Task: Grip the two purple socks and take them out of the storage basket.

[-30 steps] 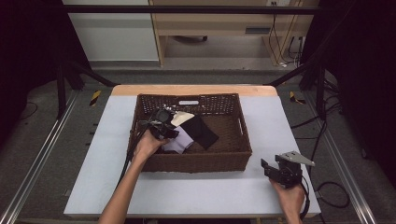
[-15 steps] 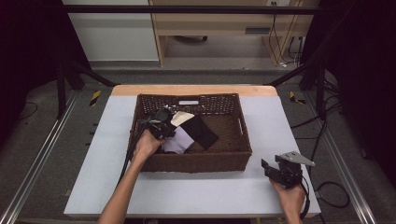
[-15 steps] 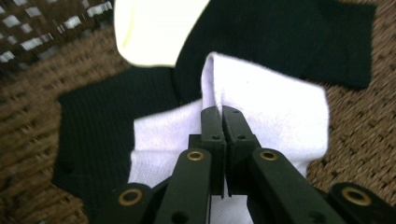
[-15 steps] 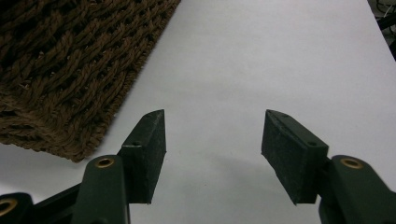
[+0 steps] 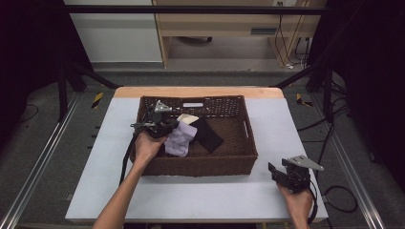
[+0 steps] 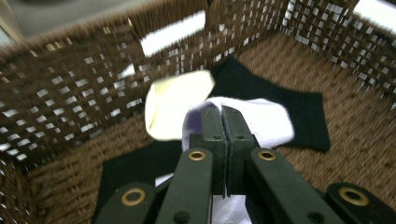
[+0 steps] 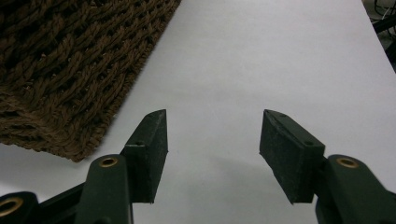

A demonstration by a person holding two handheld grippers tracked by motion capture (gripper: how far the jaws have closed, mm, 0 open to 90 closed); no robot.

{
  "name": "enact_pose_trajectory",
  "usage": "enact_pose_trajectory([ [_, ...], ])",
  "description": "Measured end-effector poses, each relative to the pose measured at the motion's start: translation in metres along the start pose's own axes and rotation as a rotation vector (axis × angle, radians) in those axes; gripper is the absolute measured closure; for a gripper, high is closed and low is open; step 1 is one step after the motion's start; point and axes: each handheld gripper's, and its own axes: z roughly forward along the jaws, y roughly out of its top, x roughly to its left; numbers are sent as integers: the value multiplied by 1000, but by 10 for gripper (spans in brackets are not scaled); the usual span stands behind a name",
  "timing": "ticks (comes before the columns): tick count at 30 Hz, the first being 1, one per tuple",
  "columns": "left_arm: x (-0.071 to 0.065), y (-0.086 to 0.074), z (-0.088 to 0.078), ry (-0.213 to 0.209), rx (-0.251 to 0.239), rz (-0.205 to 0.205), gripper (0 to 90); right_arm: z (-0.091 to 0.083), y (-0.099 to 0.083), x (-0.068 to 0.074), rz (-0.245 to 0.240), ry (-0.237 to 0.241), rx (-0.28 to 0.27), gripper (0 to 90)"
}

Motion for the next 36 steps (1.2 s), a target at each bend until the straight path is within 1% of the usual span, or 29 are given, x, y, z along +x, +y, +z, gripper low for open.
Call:
enact_pose_trajectory([
  [1,-1,1,-2,5,-17,5,885,0,0,0,0,-1,0,422],
  [4,-2,2,-8,7,-58,1,885,0,0,0,-6,-3,-4,424],
  [7,0,4,-16,4,-108,-16,885,0,0,0,-4,-3,-6,424],
  [8,0,5,-21,3,-138,-28,885,-1,0,0,-3,-4,-7,425],
  [9,0,5,-21,3,-138,-28,885,-1,0,0,-3,-4,-7,425],
  [11,-1,7,-31,-3,-187,-37,886,-1,0,-1,-2,-5,-9,427],
  [12,-1,7,-31,-3,-187,-37,885,-1,0,-1,-2,-5,-9,427],
  [13,-2,7,-35,-10,-206,-42,885,-1,1,-1,-3,-6,-10,428],
  [23,-8,7,-74,0,-318,-26,885,-3,0,-3,7,-10,-14,432],
  [24,-10,7,-81,2,-332,-21,885,-3,0,-3,5,-13,-16,432],
  [25,-10,7,-81,2,-332,-21,885,-3,0,-3,5,-13,-16,432],
  [28,-13,5,-92,-3,-347,-14,885,-4,0,-3,7,-13,-16,432],
  [29,-16,4,-98,-4,-354,-7,885,-4,0,-3,8,-13,-17,431],
  [30,-16,4,-98,-4,-354,-7,885,-4,0,-3,8,-13,-17,431],
  [31,-18,4,-102,-3,-357,-7,885,-4,0,-4,8,-13,-17,432],
  [35,-23,2,-116,-22,-374,-6,885,-4,1,-4,0,-17,-19,432],
  [36,-26,2,-123,-33,-384,-1,884,-4,1,-4,2,-18,-19,432],
])
